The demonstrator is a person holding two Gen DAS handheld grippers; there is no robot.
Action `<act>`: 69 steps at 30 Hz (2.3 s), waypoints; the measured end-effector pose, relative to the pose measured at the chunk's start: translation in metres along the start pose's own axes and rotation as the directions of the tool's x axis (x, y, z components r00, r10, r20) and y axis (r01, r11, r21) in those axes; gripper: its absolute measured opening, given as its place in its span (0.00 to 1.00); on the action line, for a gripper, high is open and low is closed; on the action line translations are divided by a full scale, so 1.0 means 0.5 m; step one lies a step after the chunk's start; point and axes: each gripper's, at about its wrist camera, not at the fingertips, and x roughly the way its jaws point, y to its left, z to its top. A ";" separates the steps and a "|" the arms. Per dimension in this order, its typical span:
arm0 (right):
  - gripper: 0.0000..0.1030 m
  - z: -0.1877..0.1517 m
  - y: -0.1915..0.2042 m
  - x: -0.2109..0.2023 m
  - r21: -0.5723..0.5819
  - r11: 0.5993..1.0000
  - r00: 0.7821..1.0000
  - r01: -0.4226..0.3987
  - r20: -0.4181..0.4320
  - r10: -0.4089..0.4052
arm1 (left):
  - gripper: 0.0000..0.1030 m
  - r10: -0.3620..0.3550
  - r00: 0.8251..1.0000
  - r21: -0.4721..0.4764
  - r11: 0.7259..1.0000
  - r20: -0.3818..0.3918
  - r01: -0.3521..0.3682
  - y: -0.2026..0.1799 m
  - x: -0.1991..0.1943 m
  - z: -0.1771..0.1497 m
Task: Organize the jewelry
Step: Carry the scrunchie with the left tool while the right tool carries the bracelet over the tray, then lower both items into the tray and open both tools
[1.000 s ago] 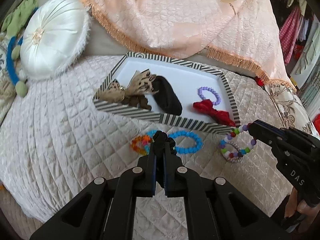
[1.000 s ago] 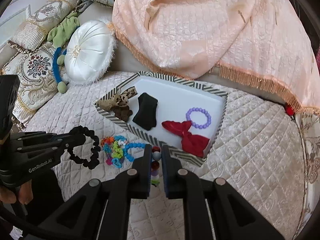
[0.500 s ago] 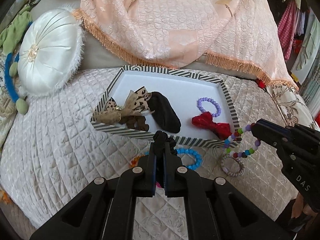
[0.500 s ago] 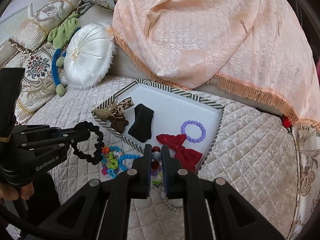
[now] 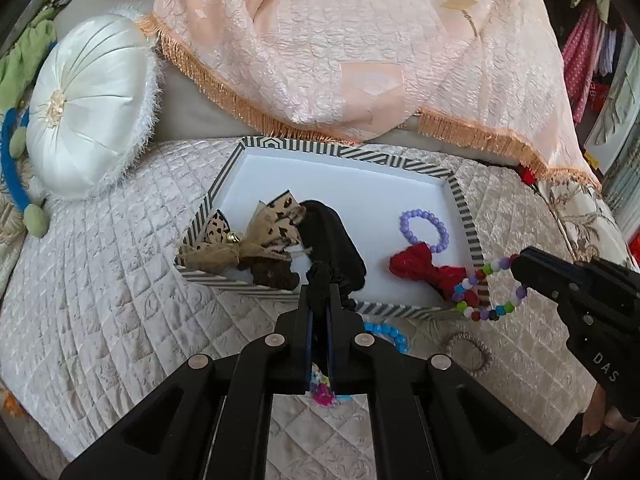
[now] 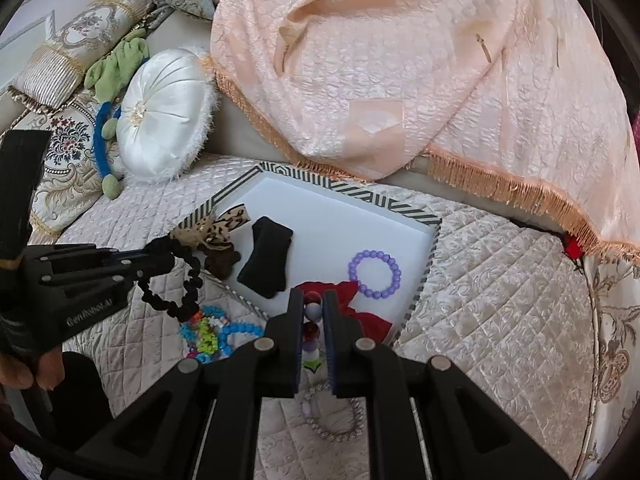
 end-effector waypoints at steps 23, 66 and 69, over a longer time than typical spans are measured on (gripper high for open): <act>0.09 0.102 -0.058 0.150 0.020 1.000 0.999 -0.002 -0.053 0.003 | 0.00 0.017 0.999 -0.045 0.999 -0.037 -0.018 0.048 0.136 0.191; 0.09 0.148 -0.178 0.423 0.116 0.985 0.972 0.131 -0.209 -0.105 | 0.00 0.135 0.982 -0.109 0.983 -0.132 -0.150 0.204 0.365 0.195; 0.09 0.143 -0.187 0.422 0.135 0.980 0.970 0.145 -0.214 -0.114 | 0.00 0.120 0.984 -0.115 0.984 -0.132 -0.135 0.203 0.367 0.191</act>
